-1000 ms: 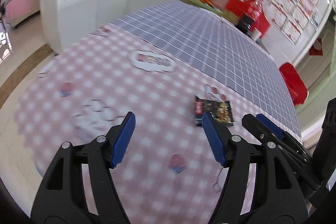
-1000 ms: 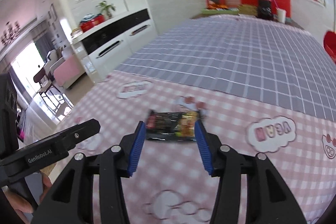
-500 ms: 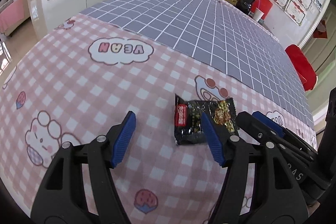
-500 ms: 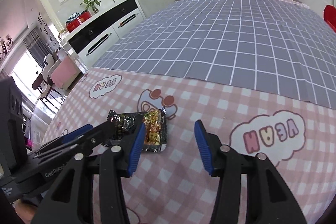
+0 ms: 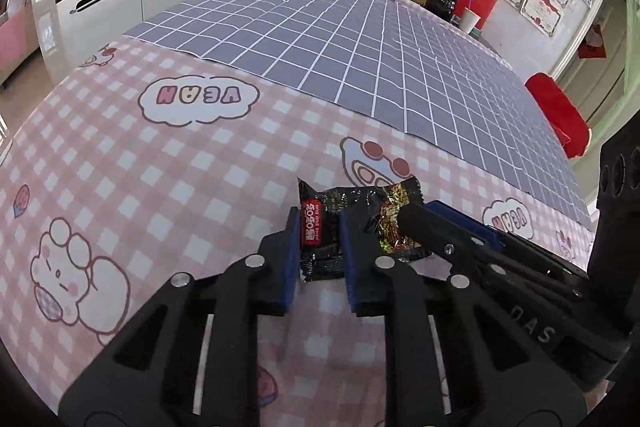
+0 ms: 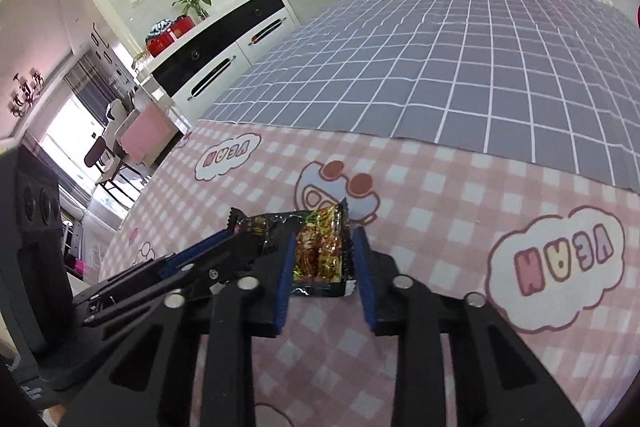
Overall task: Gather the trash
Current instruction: 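Grasp the black snack packet with the left gripper while the right grasps its other end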
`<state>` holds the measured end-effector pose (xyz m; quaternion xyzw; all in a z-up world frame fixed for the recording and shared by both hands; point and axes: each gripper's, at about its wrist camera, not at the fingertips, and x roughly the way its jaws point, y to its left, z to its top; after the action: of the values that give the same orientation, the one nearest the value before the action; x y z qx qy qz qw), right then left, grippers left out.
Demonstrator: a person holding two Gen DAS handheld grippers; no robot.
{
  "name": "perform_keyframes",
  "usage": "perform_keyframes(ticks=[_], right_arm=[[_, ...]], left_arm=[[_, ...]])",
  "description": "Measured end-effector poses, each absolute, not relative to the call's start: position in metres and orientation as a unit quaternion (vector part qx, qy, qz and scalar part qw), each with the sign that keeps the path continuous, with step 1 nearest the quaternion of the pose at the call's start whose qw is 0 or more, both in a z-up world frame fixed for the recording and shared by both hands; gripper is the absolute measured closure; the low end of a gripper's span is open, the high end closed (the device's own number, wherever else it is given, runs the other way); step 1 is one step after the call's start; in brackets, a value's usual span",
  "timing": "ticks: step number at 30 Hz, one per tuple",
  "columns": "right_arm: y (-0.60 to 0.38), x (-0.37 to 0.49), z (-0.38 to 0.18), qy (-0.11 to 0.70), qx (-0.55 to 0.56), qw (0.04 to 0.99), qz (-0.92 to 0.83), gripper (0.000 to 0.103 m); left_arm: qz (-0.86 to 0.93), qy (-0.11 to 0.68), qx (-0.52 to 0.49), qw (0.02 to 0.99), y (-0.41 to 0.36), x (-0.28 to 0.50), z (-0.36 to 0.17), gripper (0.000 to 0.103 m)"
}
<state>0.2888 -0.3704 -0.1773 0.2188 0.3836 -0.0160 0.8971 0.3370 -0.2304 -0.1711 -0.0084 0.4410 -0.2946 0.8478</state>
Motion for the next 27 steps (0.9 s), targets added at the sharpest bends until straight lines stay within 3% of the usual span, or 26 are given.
perform_keyframes(ticks=[1, 3, 4, 9, 13, 16, 27], right_arm=[[-0.367, 0.288, -0.174, 0.381, 0.214, 0.899, -0.013, 0.09], [-0.361, 0.288, -0.173, 0.382, 0.209, 0.9, -0.003, 0.095], [-0.354, 0.289, -0.171, 0.384, 0.206, 0.9, 0.008, 0.101], [-0.334, 0.29, -0.167, 0.39, 0.188, 0.901, 0.003, 0.101], [-0.335, 0.281, -0.161, 0.374, 0.174, 0.91, -0.032, 0.099], [-0.344, 0.281, -0.167, 0.381, 0.181, 0.905, -0.048, 0.082], [-0.355, 0.294, -0.184, 0.395, 0.208, 0.895, -0.023, 0.082]], left_arm=[[-0.3, 0.439, -0.013, 0.846, -0.228, 0.336, -0.169, 0.086], [-0.311, 0.436, -0.018, 0.845, -0.224, 0.331, -0.164, 0.088], [-0.316, 0.435, -0.019, 0.843, -0.223, 0.329, -0.162, 0.093], [-0.312, 0.44, -0.03, 0.842, -0.207, 0.327, -0.16, 0.094], [-0.298, 0.442, -0.043, 0.845, -0.195, 0.328, -0.163, 0.094], [-0.297, 0.444, -0.044, 0.844, -0.194, 0.329, -0.166, 0.094], [-0.291, 0.448, -0.023, 0.845, -0.201, 0.335, -0.173, 0.094]])
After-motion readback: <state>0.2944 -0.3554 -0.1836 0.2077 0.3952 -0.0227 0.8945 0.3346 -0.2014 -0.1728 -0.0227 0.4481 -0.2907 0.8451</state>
